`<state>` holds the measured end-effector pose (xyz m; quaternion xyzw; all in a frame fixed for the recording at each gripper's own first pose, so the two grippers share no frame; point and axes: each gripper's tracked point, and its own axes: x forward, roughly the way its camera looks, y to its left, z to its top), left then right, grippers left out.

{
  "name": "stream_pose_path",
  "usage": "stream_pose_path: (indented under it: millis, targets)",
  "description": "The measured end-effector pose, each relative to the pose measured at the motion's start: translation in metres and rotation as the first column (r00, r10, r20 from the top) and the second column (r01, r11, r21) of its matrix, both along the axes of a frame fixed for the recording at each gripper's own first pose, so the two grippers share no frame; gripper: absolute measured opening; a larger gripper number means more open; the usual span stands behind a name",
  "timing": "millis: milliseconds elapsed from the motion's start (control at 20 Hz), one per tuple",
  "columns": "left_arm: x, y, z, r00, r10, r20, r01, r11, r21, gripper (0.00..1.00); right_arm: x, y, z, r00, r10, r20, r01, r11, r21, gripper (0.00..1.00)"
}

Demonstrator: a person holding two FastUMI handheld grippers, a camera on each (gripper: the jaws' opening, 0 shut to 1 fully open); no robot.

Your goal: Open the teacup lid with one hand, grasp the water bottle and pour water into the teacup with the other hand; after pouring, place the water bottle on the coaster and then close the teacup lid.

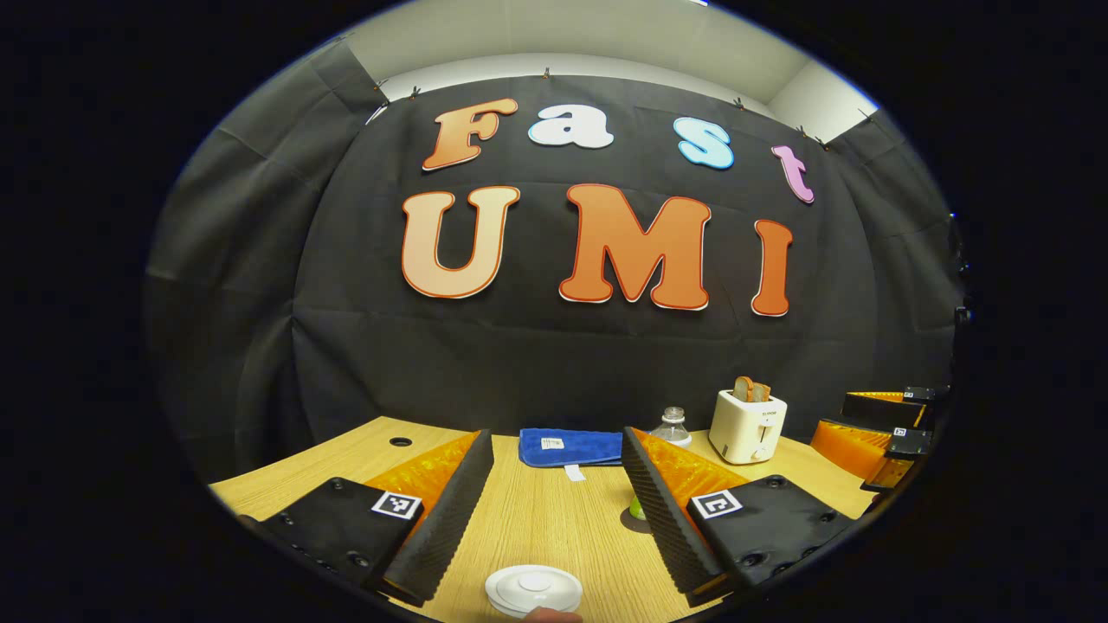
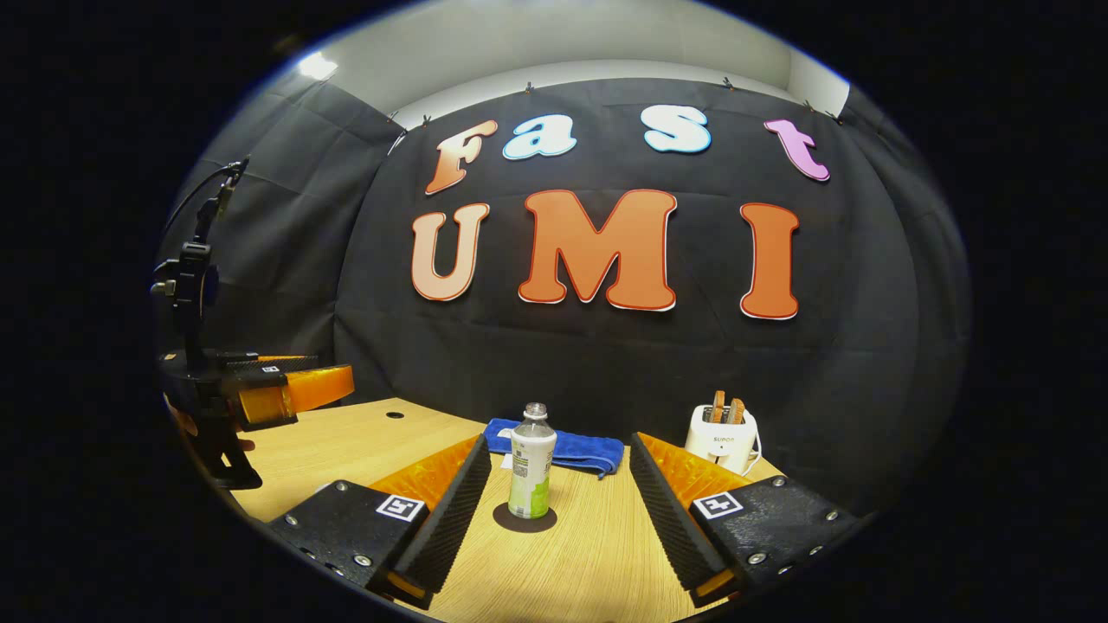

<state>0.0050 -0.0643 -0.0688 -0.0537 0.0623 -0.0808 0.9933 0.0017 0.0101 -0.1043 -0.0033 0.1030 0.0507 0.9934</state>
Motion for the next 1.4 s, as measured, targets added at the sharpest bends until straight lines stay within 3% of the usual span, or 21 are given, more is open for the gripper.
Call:
stream_pose_path:
  millis: [1400]
  targets:
    - [0.001, -0.004, 0.001, 1.0, 0.008, 0.008, -0.008, 0.999, 0.046, 0.96, -0.001, 0.007, -0.003, 1.0, 0.006, -0.004, -0.006, 1.0, 0.0, 0.97]
